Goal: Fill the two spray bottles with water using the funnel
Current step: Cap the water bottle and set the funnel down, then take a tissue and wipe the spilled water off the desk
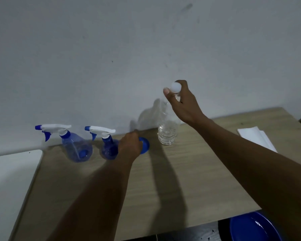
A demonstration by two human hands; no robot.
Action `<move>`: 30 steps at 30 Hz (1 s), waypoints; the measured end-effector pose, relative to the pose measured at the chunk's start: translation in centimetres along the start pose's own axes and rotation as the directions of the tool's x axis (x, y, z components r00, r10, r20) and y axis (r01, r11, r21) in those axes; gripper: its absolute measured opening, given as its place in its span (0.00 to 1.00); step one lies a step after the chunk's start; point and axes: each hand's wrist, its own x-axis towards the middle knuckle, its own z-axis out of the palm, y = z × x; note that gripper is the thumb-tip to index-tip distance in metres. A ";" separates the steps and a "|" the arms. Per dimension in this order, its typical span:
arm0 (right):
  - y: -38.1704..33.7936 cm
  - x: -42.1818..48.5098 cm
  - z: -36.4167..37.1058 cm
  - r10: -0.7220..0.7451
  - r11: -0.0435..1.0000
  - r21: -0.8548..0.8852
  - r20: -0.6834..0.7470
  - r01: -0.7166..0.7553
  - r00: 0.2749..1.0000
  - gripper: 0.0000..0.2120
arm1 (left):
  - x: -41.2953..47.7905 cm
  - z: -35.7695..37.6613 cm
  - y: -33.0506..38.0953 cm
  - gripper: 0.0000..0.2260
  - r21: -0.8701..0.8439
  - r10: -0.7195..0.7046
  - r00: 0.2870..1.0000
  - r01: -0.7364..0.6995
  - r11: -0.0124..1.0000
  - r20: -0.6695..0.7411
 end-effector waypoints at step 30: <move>19.7 -23.6 -25.7 0.701 0.709 0.430 -0.521 -0.559 0.488 0.12 | -14.3 11.0 31.2 0.12 -0.391 0.445 0.894 -0.393 0.832 0.051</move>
